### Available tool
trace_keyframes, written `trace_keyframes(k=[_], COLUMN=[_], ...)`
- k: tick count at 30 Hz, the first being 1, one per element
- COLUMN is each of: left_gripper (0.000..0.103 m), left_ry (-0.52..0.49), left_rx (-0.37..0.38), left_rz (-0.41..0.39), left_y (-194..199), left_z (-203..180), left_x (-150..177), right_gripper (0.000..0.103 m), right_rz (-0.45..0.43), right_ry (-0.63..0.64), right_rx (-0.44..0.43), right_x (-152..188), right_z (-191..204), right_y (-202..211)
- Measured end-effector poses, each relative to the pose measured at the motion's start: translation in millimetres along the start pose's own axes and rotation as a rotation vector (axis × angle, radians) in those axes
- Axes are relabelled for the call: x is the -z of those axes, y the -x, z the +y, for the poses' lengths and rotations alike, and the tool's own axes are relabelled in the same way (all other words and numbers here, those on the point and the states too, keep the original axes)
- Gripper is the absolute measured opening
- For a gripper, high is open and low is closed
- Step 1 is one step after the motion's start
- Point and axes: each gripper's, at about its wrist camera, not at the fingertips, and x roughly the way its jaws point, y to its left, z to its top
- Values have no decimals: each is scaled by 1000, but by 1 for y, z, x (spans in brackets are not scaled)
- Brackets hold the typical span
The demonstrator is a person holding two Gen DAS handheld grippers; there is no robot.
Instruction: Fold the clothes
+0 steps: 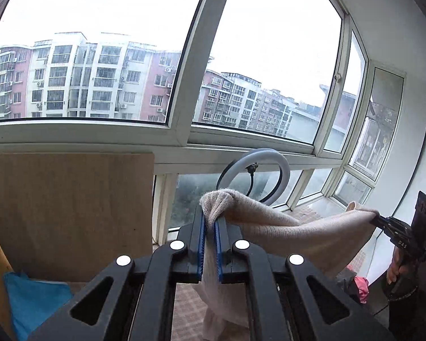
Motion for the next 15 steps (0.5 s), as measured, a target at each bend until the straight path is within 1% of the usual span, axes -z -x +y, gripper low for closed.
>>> trace_keyframes(k=[1,4,7,11,13,15], left_gripper=[5,5,5,5,5,5], left_ry=[-5,0,-19,-41,-54,-61], left_rx=[-4,16,3,-27,-56,-91], left_rz=[-38,-132,-206,-241,-234,-202], left_y=[24,83,127,162,168,162], left_z=[-3,-8,-17,-26,-29,-29], left_x=[-8,-22,-32,-34,-33,-27], right_gripper=[6,6,6,6,6,6], right_rz=[-41,-162,-240,-288,-286,-269], right_ry=[28,95,132,162,168,163], right_rx=[10,12,-2,-28,-49,-80], right_x=[-16,-52,-73,-82,-81,-79], right_z=[8,31,47,58,60,59], right_y=[11,48,76,93,95,91])
